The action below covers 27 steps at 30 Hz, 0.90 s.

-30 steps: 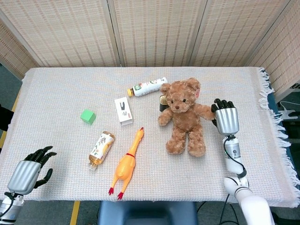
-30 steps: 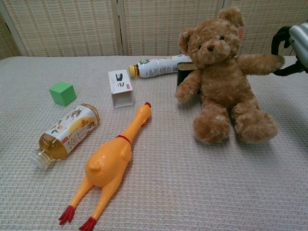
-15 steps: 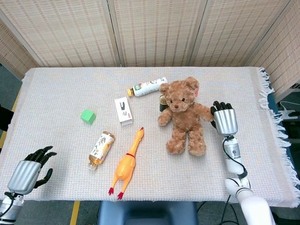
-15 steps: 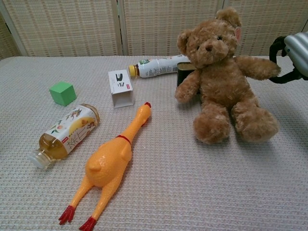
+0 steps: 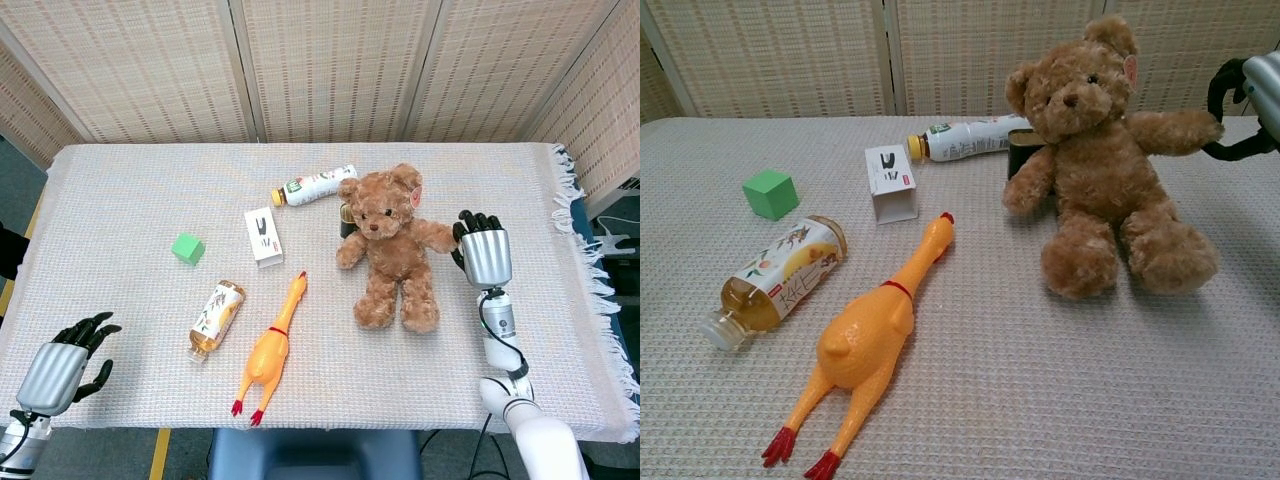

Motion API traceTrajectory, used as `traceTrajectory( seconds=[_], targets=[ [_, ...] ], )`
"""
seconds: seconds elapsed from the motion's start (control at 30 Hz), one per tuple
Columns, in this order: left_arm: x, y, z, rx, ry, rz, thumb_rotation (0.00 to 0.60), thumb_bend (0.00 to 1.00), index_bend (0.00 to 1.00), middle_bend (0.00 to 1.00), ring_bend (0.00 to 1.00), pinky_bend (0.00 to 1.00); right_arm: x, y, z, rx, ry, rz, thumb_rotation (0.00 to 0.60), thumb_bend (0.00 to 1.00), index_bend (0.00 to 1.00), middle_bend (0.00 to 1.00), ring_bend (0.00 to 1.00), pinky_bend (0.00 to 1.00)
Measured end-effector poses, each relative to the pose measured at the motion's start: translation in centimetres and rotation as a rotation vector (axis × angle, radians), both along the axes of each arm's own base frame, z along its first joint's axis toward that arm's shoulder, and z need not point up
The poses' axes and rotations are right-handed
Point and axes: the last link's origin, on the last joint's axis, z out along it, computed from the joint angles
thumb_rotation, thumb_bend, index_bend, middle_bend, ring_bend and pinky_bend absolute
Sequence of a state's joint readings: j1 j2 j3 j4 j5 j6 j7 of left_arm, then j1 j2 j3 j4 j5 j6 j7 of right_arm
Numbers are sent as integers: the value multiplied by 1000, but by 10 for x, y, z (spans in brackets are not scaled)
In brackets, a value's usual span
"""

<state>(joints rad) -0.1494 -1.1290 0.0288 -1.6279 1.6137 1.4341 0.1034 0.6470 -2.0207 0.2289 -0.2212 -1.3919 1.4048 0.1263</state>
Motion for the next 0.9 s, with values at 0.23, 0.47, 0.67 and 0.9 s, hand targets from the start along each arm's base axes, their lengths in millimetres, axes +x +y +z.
traceTrajectory(
  seconds=[0.23, 0.47, 0.67, 0.9],
  targets=[
    [-1, 0, 0, 2, 3, 3, 600, 444, 255, 132, 179, 332, -8, 4, 0, 18, 2, -9, 600, 119, 607, 391, 418, 480],
    [-1, -1, 2, 7, 1, 5, 600, 445, 255, 132, 179, 332, -21, 24, 12, 66, -99, 40, 600, 119, 368, 365, 283, 376],
    [-1, 0, 1, 6, -1, 6, 600, 444, 255, 132, 179, 332, -30, 61, 31, 159, -195, 63, 600, 119, 237, 324, 161, 347],
    [0, -1, 0, 2, 7, 1, 600, 445, 255, 132, 180, 332, -32, 131, 66, 258, -275, -49, 600, 125, 142, 323, 148, 349]
  ],
)
